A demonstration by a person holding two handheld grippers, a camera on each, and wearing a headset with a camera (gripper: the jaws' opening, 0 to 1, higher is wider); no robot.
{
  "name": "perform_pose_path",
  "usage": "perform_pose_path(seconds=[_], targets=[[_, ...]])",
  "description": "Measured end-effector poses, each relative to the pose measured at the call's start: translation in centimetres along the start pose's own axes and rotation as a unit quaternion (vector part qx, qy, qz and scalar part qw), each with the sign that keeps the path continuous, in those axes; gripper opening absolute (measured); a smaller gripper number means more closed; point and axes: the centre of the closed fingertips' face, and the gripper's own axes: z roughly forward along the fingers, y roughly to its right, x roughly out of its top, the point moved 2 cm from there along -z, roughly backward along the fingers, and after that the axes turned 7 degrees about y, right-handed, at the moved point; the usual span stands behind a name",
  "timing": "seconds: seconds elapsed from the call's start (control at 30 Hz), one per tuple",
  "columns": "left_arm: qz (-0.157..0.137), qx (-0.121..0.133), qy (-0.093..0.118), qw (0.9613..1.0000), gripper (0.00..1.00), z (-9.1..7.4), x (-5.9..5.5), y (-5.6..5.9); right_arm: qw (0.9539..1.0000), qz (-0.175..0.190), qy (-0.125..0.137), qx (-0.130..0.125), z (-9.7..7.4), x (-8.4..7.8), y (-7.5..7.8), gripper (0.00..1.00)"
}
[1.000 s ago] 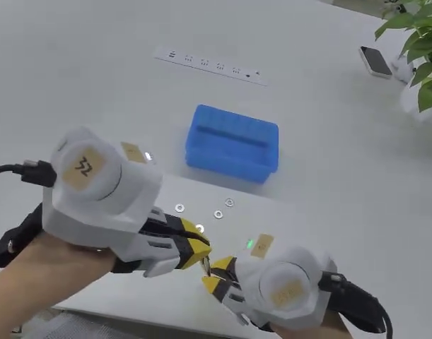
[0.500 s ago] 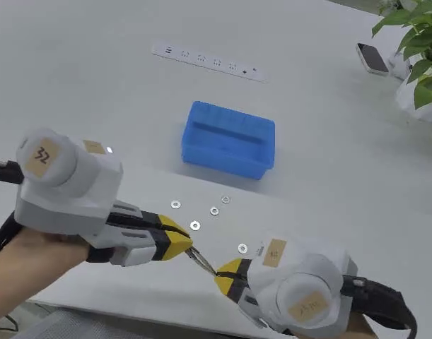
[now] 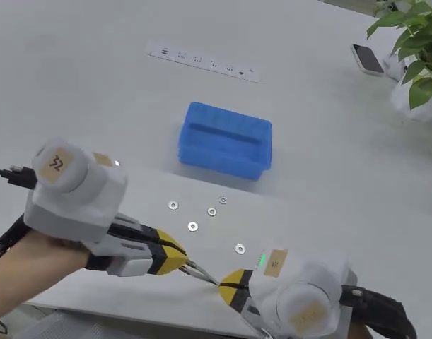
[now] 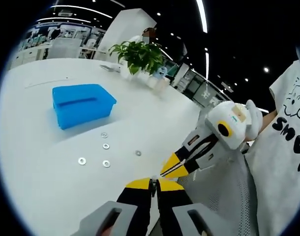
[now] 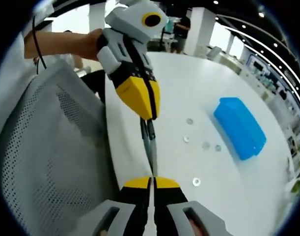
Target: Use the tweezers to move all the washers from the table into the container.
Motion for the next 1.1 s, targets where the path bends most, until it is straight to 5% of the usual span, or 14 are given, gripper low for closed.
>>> perform_pose_path(seconds=[0.27, 0.43, 0.73, 0.93, 1.0, 1.1], targets=[[-0.018, -0.024, 0.024, 0.9993, 0.0, -0.7, 1.4, 1.2, 0.9993, 0.028, 0.009, 0.021, 1.6, 0.1, -0.5, 0.15], [-0.019, -0.021, 0.03, 0.9992, 0.0, -0.7, 1.7, 1.2, 0.9968, 0.062, 0.027, 0.042, 2.8, 1.3, -1.4, 0.13], [-0.013, -0.011, 0.038, 0.9991, 0.0, -1.2, 2.5, 1.0, 0.9954, 0.068, 0.046, 0.048, 1.4, 2.4, -1.8, 0.12], [-0.034, -0.033, 0.075, 0.996, 0.0, -1.4, 4.5, 1.9, 0.9952, 0.075, 0.052, 0.034, 2.4, 2.8, -1.3, 0.1], [-0.031, -0.033, 0.08, 0.9957, 0.0, -1.4, 4.6, 1.9, 0.9934, 0.092, 0.06, 0.032, 2.3, 3.1, -0.8, 0.01], [-0.023, -0.026, 0.087, 0.9956, 0.0, -1.7, 4.6, 1.5, 0.9926, 0.101, 0.057, 0.035, 1.8, 2.9, -0.6, 0.0]])
